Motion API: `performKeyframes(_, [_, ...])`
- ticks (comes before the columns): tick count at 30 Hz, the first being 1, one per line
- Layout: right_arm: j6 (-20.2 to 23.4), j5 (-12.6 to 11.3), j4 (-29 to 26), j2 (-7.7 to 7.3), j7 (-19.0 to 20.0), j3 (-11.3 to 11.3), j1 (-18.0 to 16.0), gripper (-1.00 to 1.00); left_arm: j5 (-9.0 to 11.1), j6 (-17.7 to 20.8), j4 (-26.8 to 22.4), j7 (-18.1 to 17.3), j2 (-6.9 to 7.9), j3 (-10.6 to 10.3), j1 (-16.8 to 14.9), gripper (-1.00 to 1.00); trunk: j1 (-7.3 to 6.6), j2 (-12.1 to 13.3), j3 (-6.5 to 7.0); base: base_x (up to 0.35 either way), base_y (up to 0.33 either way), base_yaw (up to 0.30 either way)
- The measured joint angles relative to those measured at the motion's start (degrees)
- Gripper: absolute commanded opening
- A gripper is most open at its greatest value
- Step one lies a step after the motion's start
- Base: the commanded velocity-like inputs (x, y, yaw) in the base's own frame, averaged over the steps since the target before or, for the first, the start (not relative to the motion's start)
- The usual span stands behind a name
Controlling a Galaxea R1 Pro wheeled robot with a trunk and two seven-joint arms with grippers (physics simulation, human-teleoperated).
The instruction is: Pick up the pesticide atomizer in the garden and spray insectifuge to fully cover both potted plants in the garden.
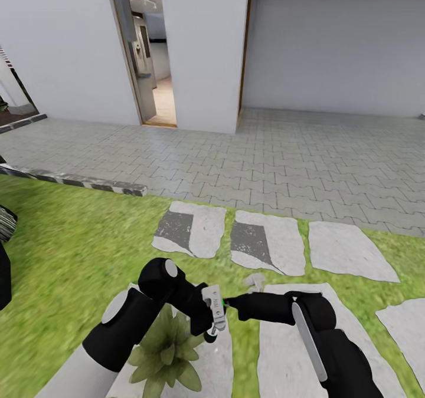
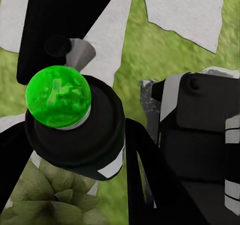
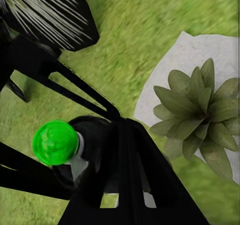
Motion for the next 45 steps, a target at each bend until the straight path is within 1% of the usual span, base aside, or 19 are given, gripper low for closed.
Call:
performKeyframes(4, [-0.1, 0.0, 0.0, 0.01, 0.0, -0.3, 0.0, -1.0, 0.1, 0.1, 0.1, 0.0, -0.4, 0.0, 0.0, -1.0, 0.0, 0.0, 0.0, 0.0, 0.0, 0.0])
performKeyframes(16, [-0.2, 0.1, 0.0, 0.01, 0.0, -0.4, 0.0, -1.0, 0.3, 0.1, 0.1, -0.2, -0.35, 0.0, 0.0, -1.0, 0.0, 0.0, 0.0, 0.0, 0.0, 0.0])
performKeyframes(19, [-0.4, 0.9, 0.0, 0.0, -0.2, 0.3, 0.0, -1.0, 0.3, 0.1, 0.1, -0.2, -0.29, 0.0, 0.2, -1.0, 0.0, 0.0, 0.0, 0.0, 0.0, 0.0])
performKeyframes(26, [-0.2, 0.5, 0.0, -0.08, -0.2, 0.8, 0.0, -1.0, 0.3, -0.1, 0.1, -0.4, -0.27, 0.1, 0.4, -1.0, 0.0, 0.0, 0.0, 0.0, 0.0, 0.0])
performKeyframes(29, [-0.4, 0.4, 0.0, -0.07, -0.2, 1.0, 0.0, -1.0, 0.7, 0.1, 0.0, -0.9, -0.09, 0.5, 0.5, -1.0, 0.0, 0.0, 0.0, 0.0, 0.0, 0.0])
performKeyframes(31, [-0.5, 0.9, 0.0, -0.08, -0.3, 1.5, 0.0, -1.0, 0.6, -0.1, 0.4, -1.2, 0.09, 0.7, 0.5, -1.0, 0.0, 0.0, 0.0, 0.0, 0.0, 0.0])
performKeyframes(32, [-0.7, 1.3, 0.0, -0.08, -0.4, 2.0, 0.0, -1.0, 0.6, -0.1, 1.2, -1.0, 0.18, 0.8, 0.4, -1.0, 0.0, 0.0, 0.0, 0.0, 0.0, 0.0])
performKeyframes(34, [-0.5, 1.1, 0.0, -0.09, -0.3, 2.9, 0.0, -1.0, 0.4, 0.0, 2.9, -0.2, 0.62, 1.1, 0.2, -1.0, 0.0, 0.0, 0.0, 0.0, 0.0, 0.0])
performKeyframes(35, [0.3, -0.1, 0.0, -0.07, 0.0, 3.0, 0.0, -1.0, 0.1, -0.3, 3.6, 0.7, 1.0, 1.2, 0.1, -1.0, 0.0, 0.0, 0.0, 0.0, 0.0, 0.0])
performKeyframes(38, [0.3, -0.1, 0.0, -0.08, 0.0, 3.0, 0.0, -1.0, -0.1, -0.2, 5.7, 2.1, 1.75, 1.5, 0.0, -1.0, 0.0, 0.0, 0.0, 0.0, 0.0, 0.0])
performKeyframes(40, [0.3, -0.1, 0.0, -0.08, 0.0, 3.0, 0.1, -1.0, -0.1, -0.3, 6.3, 2.5, 1.98, 1.6, 0.0, -1.0, 0.0, 0.0, 0.0, 0.0, 0.0, 0.0])
performKeyframes(45, [0.3, -0.1, 0.0, -0.08, 0.0, 3.0, 0.0, -1.0, -0.1, -0.3, 6.6, 2.5, 1.9, 1.6, 0.0, -1.0, 0.0, 0.0, 0.0, 0.0, 0.0, 0.0])
